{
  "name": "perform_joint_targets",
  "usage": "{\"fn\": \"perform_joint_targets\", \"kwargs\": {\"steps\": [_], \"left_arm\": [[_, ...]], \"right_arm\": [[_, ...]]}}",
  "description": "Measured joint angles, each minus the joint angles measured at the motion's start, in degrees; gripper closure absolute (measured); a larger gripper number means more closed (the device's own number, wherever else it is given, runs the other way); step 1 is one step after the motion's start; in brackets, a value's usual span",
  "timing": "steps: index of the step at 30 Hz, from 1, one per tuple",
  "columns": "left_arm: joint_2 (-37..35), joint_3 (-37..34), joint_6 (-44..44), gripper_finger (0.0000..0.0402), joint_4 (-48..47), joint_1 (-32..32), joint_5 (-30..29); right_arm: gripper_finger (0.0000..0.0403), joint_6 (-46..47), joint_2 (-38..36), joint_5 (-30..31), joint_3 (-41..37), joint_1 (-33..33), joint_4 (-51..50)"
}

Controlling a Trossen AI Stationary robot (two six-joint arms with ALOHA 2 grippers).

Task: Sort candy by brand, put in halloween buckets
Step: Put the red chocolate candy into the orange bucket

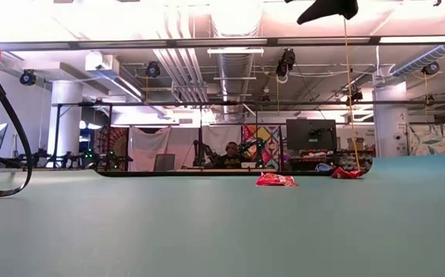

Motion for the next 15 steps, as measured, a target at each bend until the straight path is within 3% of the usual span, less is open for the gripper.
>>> {"fn": "perform_joint_targets", "kwargs": {"steps": [5, 10, 15], "left_arm": [[0.9, -0.2, -0.8, 0.0267, 0.1, 0.1, 2.1], [-4.0, 0.3, 0.4, 0.019, -3.5, 1.9, 3.2], [-9.0, 0.3, 12.0, 0.0133, -3.3, 13.8, 0.8]], "right_arm": [[0.011, 1.2, 1.1, -1.7, 2.9, 0.2, -1.2], [0.011, 3.9, 1.1, -6.7, 7.2, 0.2, -4.4], [0.011, 7.8, 0.2, -11.8, 8.4, 0.2, -12.8]]}}
